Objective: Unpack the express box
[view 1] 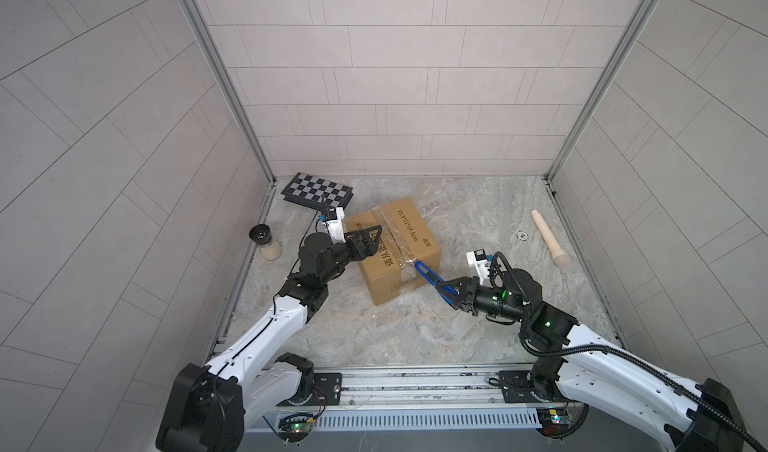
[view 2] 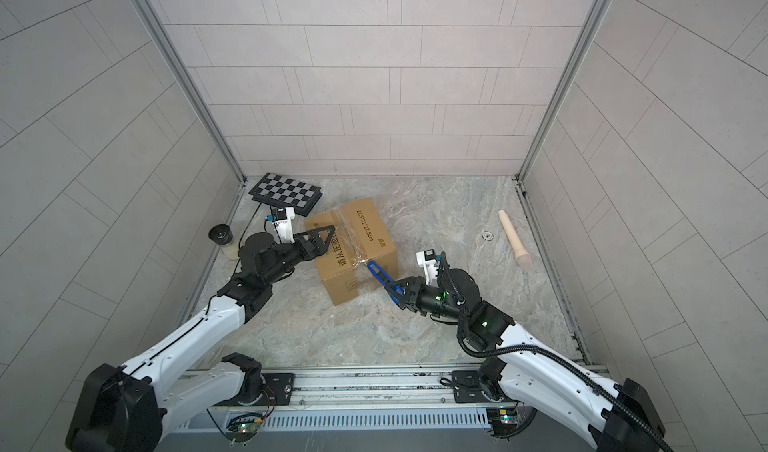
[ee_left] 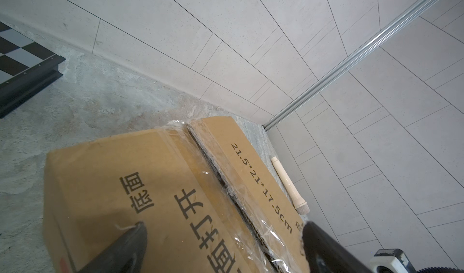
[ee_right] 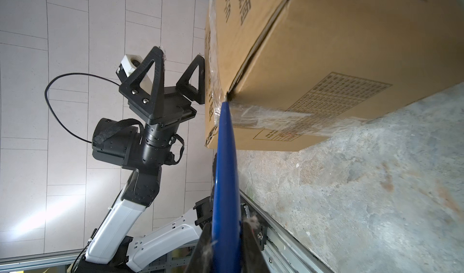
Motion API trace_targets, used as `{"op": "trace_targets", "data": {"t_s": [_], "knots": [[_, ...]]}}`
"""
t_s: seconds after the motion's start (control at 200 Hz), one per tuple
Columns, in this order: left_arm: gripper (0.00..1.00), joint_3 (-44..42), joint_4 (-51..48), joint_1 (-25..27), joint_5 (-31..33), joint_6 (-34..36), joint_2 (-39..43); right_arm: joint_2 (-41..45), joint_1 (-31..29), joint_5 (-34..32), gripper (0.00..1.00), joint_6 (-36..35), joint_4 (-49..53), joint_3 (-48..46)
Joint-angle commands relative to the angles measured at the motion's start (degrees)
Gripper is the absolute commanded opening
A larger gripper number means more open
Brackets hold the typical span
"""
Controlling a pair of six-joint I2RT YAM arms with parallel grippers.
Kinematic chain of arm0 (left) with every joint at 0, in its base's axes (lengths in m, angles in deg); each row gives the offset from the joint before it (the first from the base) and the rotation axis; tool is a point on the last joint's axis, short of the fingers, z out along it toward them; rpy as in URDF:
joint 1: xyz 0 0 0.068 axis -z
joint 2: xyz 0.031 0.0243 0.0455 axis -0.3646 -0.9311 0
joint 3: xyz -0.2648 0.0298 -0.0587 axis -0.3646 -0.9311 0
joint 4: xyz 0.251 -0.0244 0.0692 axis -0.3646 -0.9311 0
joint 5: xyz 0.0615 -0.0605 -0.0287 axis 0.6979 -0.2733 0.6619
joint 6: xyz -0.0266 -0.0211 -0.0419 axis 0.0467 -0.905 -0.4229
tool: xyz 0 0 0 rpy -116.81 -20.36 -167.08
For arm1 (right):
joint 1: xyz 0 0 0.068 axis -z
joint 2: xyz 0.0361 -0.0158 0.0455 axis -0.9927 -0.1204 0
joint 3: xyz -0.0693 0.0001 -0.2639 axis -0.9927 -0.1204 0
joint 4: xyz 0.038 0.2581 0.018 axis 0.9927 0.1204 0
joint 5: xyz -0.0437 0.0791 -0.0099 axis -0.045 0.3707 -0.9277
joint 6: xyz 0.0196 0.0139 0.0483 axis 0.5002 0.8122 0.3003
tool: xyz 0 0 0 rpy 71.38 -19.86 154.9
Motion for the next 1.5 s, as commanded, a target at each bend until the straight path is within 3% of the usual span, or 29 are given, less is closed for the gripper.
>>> {"op": "trace_targets", "data": {"t_s": [0.0,0.115,0.29,0.466,0.691,0.896,1.186,1.347,1.497], "knots": [[1.00,-1.11,-2.64,0.78,-2.57,-2.36,-0.71,-0.10,-0.54,-0.83,0.00,-2.51,-4.43,2.43],[1.00,1.80,-5.37,0.73,-1.80,-1.81,1.78,-0.89,-0.39,-2.08,0.00,-2.61,-5.50,0.91],[1.00,6.34,-18.34,0.78,2.79,2.67,8.06,-0.14,-0.35,-4.08,0.00,-4.40,-2.72,1.23],[1.00,2.99,-25.89,0.78,4.36,4.23,14.44,0.36,-0.39,-4.73,0.00,-6.64,1.10,3.14],[1.00,-4.91,-16.82,1.15,1.74,-2.56,15.43,-0.46,-0.48,-3.86,0.00,-7.22,2.17,5.20],[1.00,-5.75,-11.34,3.51,2.84,-5.47,13.99,-2.47,-0.95,-2.54,0.00,-8.19,2.89,7.92],[1.00,-6.26,-5.45,7.52,4.87,-8.34,11.33,-4.87,-1.08,-0.77,0.00,-0.88,-9.67,7.42],[1.00,-6.11,-3.92,10.36,5.77,-9.15,10.21,-6.14,-1.94,-0.95,0.00,-4.57,-2.47,9.04],[1.00,-5.87,-3.50,11.36,6.80,-9.10,9.92,-7.60,-2.01,-0.68,0.00,-4.92,-1.64,7.94]]}}
